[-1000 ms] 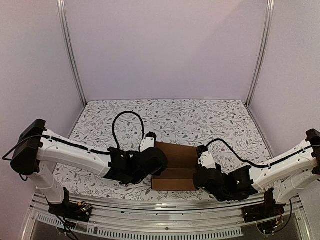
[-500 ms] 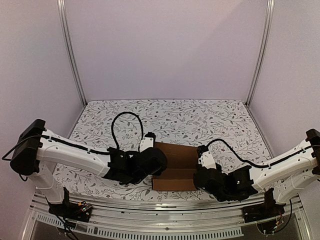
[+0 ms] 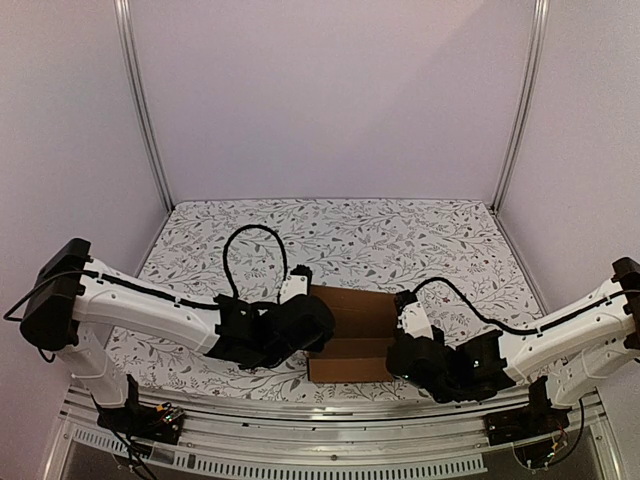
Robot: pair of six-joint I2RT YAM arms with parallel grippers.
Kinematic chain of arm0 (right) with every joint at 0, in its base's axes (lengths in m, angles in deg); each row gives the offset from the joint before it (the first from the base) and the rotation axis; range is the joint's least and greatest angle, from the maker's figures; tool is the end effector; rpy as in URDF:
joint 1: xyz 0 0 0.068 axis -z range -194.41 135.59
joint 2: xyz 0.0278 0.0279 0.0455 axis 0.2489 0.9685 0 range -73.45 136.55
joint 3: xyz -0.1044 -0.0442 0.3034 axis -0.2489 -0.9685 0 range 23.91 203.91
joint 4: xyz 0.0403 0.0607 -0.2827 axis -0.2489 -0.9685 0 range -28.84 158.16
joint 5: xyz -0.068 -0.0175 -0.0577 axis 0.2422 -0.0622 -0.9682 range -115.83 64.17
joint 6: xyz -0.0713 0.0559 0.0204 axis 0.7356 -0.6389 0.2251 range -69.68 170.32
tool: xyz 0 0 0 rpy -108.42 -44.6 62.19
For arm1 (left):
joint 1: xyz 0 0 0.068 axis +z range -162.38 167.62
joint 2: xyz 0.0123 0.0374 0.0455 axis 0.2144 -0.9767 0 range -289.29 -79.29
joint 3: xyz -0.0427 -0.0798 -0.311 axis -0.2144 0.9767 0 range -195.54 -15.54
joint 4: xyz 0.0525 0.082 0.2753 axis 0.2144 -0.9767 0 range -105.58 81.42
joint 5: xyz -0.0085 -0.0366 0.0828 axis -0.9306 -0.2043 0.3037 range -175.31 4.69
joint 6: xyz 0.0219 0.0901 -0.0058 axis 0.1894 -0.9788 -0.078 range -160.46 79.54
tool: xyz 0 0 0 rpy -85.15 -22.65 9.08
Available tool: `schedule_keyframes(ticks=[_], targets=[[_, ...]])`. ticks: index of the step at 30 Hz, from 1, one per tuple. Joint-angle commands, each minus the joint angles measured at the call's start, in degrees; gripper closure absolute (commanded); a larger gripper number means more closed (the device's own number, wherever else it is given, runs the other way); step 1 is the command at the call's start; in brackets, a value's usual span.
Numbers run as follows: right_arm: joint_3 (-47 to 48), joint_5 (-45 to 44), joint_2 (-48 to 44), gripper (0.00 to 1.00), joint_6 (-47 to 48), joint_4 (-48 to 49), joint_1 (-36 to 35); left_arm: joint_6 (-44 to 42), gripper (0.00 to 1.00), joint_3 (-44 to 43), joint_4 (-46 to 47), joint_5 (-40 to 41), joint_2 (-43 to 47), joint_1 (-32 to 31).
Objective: Fold the paper box
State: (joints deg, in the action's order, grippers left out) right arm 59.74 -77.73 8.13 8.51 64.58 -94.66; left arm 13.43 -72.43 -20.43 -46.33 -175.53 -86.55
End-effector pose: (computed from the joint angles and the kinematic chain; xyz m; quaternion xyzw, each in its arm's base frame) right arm 0.1142 0.2766 0.1746 -0.1340 0.8462 0.0746 0.5103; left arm 0.1581 -0.3647 0.1903 0.0475 0.8948 -0.1437 0.4200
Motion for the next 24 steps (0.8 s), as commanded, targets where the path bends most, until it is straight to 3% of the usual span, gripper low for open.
schedule_keyframes(ticks=[1, 13, 24], targets=[[3.77, 1.95, 0.38, 1.00, 0.07, 4.05, -1.67, 0.89, 1.00, 0.58, -0.09, -12.77, -2.40, -2.54], [5.95, 1.71, 1.67, 0.99, -0.10, 1.47, -1.66, -0.03, 1.00, -1.38, -1.52, -13.57, -4.15, -3.38], [6.50, 0.93, -1.74, 0.73, 1.58, 0.80, -1.64, -0.18, 1.00, -0.95, -2.89, -11.03, -3.24, -3.37]])
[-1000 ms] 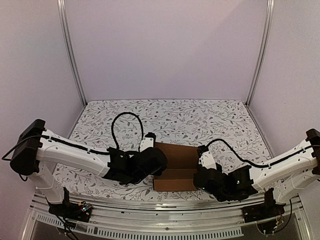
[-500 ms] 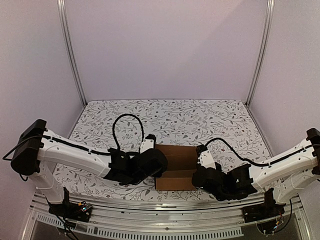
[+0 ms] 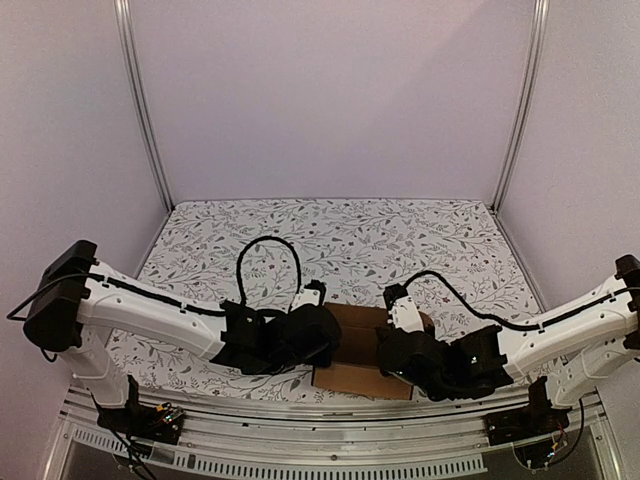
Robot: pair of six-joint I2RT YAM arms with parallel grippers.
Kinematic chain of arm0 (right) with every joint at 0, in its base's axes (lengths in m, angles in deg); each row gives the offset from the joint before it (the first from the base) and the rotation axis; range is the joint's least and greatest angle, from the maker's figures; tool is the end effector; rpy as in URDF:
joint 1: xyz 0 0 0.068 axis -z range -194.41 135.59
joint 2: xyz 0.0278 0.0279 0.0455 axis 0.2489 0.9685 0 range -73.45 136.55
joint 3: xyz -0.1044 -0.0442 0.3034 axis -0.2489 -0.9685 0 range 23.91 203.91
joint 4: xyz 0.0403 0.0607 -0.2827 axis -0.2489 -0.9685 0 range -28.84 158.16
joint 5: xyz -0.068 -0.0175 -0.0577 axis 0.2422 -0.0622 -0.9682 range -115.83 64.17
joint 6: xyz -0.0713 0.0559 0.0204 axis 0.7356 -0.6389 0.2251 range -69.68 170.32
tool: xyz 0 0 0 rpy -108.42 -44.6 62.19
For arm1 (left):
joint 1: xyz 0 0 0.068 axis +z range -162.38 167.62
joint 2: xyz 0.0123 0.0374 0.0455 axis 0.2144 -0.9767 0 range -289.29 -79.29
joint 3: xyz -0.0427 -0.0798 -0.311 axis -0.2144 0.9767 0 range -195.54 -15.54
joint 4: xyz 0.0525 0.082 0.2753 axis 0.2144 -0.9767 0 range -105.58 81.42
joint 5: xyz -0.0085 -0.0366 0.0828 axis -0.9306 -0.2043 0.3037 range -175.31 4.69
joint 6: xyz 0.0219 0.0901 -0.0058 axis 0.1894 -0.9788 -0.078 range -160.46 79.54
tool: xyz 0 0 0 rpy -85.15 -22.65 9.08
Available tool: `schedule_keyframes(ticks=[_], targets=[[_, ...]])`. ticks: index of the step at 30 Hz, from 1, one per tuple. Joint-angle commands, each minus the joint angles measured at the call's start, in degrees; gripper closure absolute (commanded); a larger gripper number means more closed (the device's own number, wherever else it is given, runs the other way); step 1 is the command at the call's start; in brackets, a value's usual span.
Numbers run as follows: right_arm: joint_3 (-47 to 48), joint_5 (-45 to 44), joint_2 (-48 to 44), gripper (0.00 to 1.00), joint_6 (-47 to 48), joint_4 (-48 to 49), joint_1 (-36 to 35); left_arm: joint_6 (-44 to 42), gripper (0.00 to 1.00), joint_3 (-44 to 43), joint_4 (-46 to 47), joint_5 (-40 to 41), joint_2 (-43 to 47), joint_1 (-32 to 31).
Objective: Fold the paper box
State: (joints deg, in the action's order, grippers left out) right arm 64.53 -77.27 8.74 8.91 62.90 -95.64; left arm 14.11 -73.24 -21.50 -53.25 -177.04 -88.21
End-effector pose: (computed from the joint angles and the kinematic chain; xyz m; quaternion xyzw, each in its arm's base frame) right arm 0.1119 0.2969 0.1960 -0.1352 0.8420 0.0970 0.5131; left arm 0.1412 -0.3778 0.1789 0.0820 0.9119 -0.1672 0.3656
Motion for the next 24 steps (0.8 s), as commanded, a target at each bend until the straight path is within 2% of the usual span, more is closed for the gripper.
schedule_keyframes(ticks=[1, 9, 13, 17, 22, 24], targets=[[1.74, 0.36, -3.15, 0.71, 1.54, 2.38, -0.71, -0.80, 1.00, -0.14, -2.06, -3.92, -1.74, -1.69], [0.95, -1.46, -10.45, 0.63, 2.53, -4.69, -0.69, -0.35, 1.00, -0.12, -3.05, -2.46, -1.54, -1.73], [-0.34, 3.26, -15.47, 0.63, 6.00, -5.21, -0.70, -0.34, 1.00, -0.67, -3.45, -2.26, -2.14, -1.69], [-1.73, 13.27, -20.25, 0.72, 11.37, -5.63, -0.64, -0.42, 1.00, -1.51, -4.23, -1.87, -2.64, -1.69], [-4.55, 28.51, -22.20, 0.81, 11.89, -5.80, -0.64, -0.44, 1.00, -2.40, -4.85, -1.54, -3.11, -1.71], [-5.64, 33.37, -21.88, 0.87, 12.05, -5.77, -0.67, -0.35, 1.00, -2.51, -5.02, -1.43, -3.19, -1.69]])
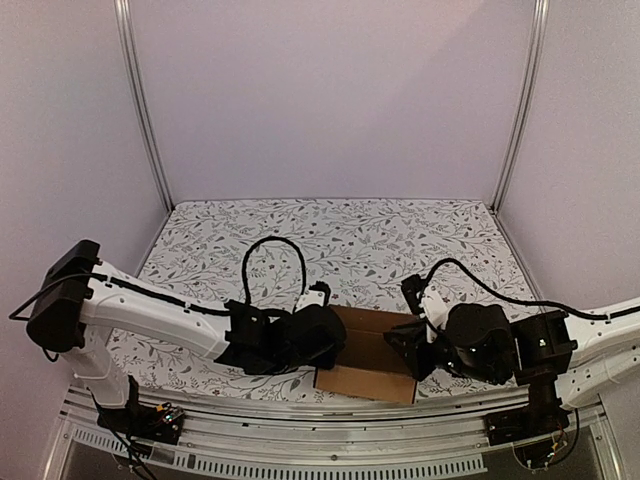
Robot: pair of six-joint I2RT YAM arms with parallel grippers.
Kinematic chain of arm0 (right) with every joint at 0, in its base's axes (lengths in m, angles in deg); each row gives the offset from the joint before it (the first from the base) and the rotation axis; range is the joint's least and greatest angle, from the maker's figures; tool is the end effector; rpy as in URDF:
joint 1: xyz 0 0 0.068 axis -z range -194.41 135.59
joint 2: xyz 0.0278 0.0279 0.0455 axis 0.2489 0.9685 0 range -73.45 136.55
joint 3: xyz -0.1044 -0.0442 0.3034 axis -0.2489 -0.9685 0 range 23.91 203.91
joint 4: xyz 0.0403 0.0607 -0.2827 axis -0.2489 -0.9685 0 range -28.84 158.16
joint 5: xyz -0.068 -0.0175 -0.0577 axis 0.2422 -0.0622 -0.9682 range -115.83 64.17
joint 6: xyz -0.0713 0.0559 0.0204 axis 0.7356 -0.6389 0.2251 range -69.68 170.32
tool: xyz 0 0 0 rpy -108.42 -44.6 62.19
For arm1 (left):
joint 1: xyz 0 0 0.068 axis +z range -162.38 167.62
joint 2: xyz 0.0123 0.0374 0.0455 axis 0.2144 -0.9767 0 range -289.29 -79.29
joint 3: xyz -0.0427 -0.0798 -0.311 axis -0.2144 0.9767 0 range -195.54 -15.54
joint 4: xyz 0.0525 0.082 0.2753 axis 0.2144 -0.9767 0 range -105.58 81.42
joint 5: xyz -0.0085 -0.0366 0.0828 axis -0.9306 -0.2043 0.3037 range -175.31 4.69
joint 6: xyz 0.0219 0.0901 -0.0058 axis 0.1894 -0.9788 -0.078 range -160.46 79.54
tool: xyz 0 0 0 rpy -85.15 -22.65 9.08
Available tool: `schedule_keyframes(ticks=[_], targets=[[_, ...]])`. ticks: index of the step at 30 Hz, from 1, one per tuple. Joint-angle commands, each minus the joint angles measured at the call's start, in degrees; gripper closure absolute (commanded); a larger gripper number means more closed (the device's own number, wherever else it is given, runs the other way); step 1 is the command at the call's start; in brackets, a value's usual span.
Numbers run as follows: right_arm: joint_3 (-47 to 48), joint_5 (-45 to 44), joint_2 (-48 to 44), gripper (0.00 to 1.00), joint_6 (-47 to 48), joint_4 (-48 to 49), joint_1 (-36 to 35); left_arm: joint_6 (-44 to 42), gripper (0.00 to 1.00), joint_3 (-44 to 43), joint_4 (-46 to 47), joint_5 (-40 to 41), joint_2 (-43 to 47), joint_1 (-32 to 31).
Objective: Fold the paper box
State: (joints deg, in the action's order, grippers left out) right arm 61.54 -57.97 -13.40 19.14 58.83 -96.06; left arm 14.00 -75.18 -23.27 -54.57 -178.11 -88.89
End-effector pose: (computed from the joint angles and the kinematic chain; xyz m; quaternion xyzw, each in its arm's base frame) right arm 0.0823 0.2550 0.2612 -0.2360 0.8168 0.2558 0.4602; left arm 0.1366 -0.3862 0.1797 0.0947 0.9155 -0.1674 0.3533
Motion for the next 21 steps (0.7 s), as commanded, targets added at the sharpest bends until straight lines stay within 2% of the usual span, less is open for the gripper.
schedule_keyframes(ticks=[1, 5, 21], targets=[[-3.17, 16.04, 0.36, 0.91, 1.78, -1.75, -0.25, -0.15, 1.00, -0.63, -3.37, -0.07, -2.15, -1.01], [-4.43, 20.77, 0.97, 1.00, 1.32, -1.59, -0.27, 0.01, 1.00, -0.98, -3.79, 0.01, -2.45, -1.01], [-3.78, 26.20, 11.64, 1.00, -0.11, 1.86, 2.95, 0.21, 1.00, -2.59, -5.96, 0.33, -3.47, -1.01]])
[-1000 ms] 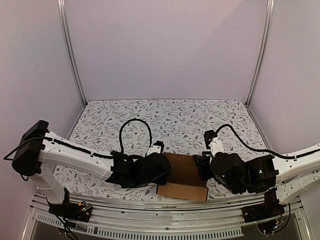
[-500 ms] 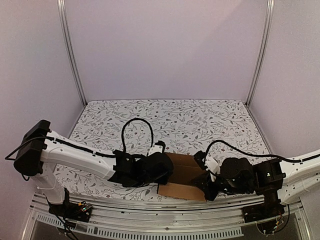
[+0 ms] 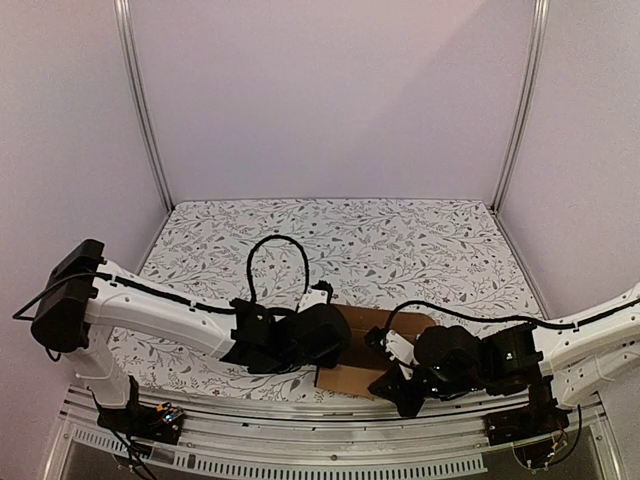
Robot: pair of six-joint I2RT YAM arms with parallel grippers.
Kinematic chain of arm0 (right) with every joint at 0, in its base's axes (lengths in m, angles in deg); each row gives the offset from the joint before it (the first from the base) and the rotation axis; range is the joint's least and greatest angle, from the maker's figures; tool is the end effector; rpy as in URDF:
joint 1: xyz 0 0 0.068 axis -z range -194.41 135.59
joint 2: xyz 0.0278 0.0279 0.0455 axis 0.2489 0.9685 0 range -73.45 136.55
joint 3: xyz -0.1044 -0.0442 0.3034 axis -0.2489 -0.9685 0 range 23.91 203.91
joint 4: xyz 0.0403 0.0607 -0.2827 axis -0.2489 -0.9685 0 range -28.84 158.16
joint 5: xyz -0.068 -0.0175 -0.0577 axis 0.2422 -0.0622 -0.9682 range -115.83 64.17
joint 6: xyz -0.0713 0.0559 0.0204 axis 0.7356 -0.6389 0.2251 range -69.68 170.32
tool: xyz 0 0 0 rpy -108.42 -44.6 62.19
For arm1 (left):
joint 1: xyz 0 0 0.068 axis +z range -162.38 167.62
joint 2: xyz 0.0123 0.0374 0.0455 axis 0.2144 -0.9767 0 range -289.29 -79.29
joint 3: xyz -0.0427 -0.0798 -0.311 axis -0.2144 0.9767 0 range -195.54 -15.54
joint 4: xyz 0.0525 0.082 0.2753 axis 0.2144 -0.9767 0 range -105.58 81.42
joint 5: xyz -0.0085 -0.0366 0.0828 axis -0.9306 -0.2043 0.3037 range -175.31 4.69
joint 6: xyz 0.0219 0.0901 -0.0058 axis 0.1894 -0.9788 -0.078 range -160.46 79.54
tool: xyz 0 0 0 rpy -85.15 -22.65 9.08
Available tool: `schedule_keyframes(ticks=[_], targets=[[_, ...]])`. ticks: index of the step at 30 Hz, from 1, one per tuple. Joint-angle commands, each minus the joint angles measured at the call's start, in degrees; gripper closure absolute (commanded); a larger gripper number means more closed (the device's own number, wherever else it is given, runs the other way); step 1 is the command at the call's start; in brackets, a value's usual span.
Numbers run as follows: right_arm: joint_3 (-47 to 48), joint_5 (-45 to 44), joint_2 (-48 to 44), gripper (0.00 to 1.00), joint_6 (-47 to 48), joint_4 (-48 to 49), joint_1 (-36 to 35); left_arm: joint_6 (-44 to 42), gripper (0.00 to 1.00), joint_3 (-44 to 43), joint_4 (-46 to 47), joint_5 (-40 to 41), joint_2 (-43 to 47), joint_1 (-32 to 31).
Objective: Fold the paper box
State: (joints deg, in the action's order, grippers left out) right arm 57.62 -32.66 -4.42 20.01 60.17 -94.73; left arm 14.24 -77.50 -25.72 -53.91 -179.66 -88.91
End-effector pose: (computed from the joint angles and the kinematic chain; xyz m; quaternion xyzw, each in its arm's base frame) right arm 0.0571 0.2762 0.1900 -0.3660 0.8406 0.2941 0.2701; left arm 0.1388 -0.3923 0.1797 0.0955 0.9181 -0.1529 0.3530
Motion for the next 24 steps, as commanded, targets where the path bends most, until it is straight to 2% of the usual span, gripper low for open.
schedule_keyframes(ticks=[1, 15, 24], targets=[[0.06, 0.77, 2.94, 1.00, -1.16, 0.56, 2.16, -0.03, 1.00, -0.27, -3.65, -0.43, -1.91, -0.99], [0.44, 0.71, 5.59, 1.00, -3.54, -1.47, 8.19, -3.93, 1.00, 0.01, -4.64, -1.75, -1.62, -0.90], [2.04, 1.92, 7.75, 1.00, -1.42, -2.14, 9.04, -7.61, 0.72, 0.78, -5.69, 0.78, 2.63, 0.11]])
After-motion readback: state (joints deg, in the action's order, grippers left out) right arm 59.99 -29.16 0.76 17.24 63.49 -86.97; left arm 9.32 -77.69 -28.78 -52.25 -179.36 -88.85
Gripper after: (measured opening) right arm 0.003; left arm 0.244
